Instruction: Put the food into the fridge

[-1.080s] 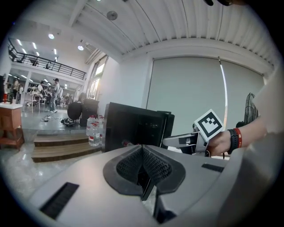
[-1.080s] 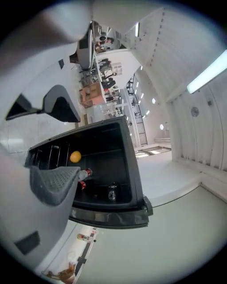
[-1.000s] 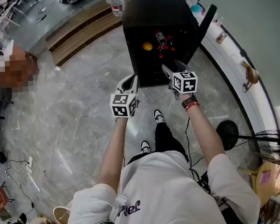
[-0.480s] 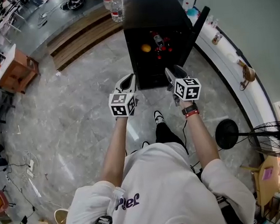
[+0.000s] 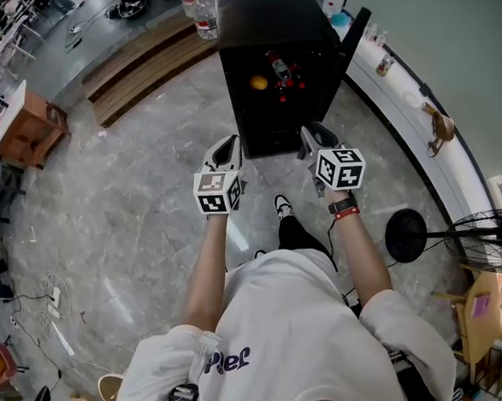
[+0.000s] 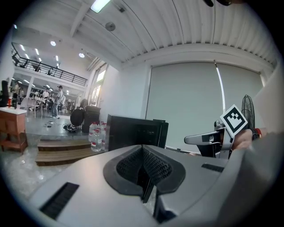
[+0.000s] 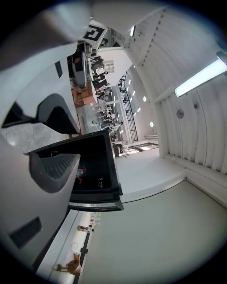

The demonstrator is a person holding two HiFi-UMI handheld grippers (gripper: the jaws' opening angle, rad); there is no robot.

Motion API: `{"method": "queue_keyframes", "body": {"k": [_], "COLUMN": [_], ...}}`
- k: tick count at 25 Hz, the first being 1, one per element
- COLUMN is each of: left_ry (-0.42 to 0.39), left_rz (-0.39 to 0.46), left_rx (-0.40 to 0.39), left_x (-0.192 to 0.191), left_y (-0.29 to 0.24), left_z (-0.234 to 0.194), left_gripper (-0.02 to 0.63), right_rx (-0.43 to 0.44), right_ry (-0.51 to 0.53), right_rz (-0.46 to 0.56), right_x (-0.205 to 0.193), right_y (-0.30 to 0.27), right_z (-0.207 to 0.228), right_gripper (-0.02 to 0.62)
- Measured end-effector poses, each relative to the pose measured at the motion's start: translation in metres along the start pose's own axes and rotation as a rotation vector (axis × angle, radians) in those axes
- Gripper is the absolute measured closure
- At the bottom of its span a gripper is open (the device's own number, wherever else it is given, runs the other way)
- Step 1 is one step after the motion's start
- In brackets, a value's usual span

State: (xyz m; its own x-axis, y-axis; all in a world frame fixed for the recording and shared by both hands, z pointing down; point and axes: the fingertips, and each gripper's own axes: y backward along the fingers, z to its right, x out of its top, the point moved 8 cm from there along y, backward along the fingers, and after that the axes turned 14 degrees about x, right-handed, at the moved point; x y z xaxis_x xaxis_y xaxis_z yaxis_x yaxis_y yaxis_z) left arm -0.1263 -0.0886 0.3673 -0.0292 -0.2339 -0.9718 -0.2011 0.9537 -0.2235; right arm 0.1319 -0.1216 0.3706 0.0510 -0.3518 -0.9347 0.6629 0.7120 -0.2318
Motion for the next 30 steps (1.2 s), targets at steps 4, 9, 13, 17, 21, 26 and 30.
{"method": "queue_keyframes", "body": {"k": [4, 9, 13, 17, 21, 26, 30], "left_ry": [0.003, 0.001, -0.004, -0.006, -0.010, -0.012, -0.014], "left_rz": [0.013, 0.025, 0.028, 0.032, 0.031, 0.044, 0.037], "left_rx": [-0.001, -0.005, -0.013, -0.023, -0.032, -0.034, -0.030], "left_x": [0.002, 0.006, 0.008, 0.008, 0.008, 0.015, 0.015], "left_y": [0.009, 0.014, 0.018, 0.020, 0.022, 0.016, 0.013], "left_z": [0.001, 0.001, 0.003, 0.010, 0.013, 0.015, 0.013], "left_gripper": [0.586, 0.586, 0.586, 0.586, 0.586, 0.586, 0.586], "right_rx": [-0.010, -0.011, -0.014, -0.016, -0.029, -0.035, -0.037], "right_ry": [-0.012, -0.007, -0.004, 0.002, 0.006, 0.006, 0.008], "right_rz": [0.012, 0.017, 0.023, 0.035, 0.046, 0.059, 0.059], "right_x": [-0.003, -0.004, -0.002, 0.001, 0.004, 0.009, 0.010], "right_y": [0.011, 0.015, 0.020, 0.025, 0.030, 0.029, 0.026], "right_z": [-0.004, -0.009, -0.013, -0.014, -0.015, -0.012, -0.010], "right_gripper": [0.460, 0.492, 0.512, 0.531, 0.543, 0.560, 0.569]}}
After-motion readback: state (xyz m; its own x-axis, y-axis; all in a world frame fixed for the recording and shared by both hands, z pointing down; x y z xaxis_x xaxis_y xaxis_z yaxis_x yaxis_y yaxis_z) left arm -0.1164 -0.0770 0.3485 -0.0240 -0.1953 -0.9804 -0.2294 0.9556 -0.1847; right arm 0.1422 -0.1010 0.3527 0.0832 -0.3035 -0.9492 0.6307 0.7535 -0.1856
